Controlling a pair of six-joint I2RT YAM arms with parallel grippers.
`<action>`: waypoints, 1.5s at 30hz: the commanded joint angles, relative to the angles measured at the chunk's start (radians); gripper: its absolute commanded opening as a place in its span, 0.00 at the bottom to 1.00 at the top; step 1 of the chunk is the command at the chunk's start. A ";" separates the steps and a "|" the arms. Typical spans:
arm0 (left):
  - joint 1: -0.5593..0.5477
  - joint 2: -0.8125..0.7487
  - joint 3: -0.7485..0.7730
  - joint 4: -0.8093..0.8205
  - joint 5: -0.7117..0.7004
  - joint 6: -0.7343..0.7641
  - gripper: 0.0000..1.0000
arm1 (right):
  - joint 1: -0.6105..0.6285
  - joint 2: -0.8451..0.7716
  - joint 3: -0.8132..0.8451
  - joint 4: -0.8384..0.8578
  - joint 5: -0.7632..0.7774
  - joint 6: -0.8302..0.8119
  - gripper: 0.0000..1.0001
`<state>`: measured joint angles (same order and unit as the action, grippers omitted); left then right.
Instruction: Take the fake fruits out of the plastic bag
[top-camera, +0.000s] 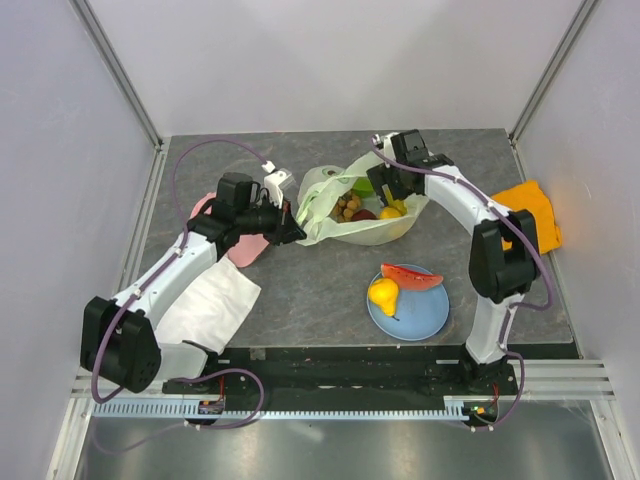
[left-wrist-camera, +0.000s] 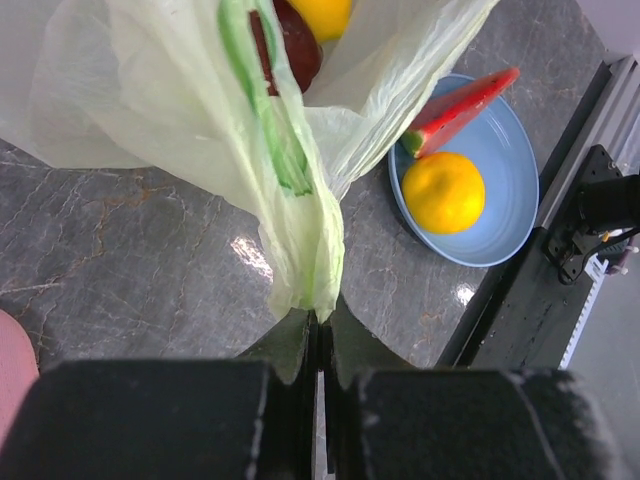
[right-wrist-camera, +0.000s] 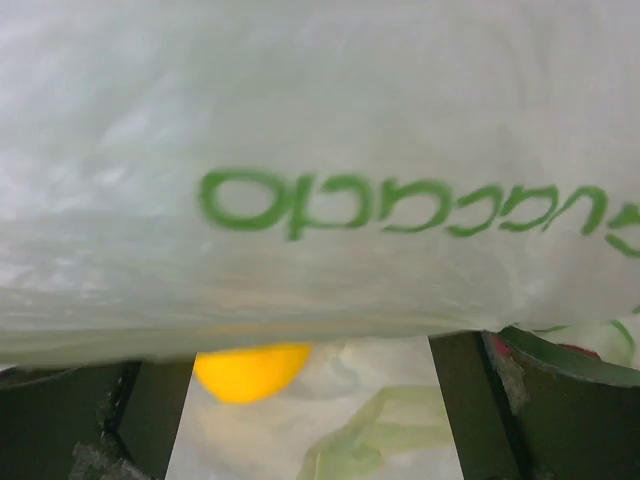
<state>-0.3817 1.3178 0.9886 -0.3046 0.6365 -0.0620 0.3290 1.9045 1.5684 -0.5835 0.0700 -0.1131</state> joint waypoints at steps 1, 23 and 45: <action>0.001 0.011 0.019 0.015 0.040 0.034 0.02 | -0.019 0.111 0.088 0.008 0.010 0.059 0.98; 0.001 0.077 0.088 0.033 0.028 0.039 0.02 | -0.033 0.002 0.156 0.005 -0.337 -0.025 0.43; -0.002 0.050 0.062 0.067 0.031 0.025 0.02 | -0.012 -0.032 -0.081 0.083 -0.319 -0.033 0.63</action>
<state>-0.3820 1.4029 1.0569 -0.2741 0.6495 -0.0517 0.3000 1.8294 1.4353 -0.5568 -0.2810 -0.1574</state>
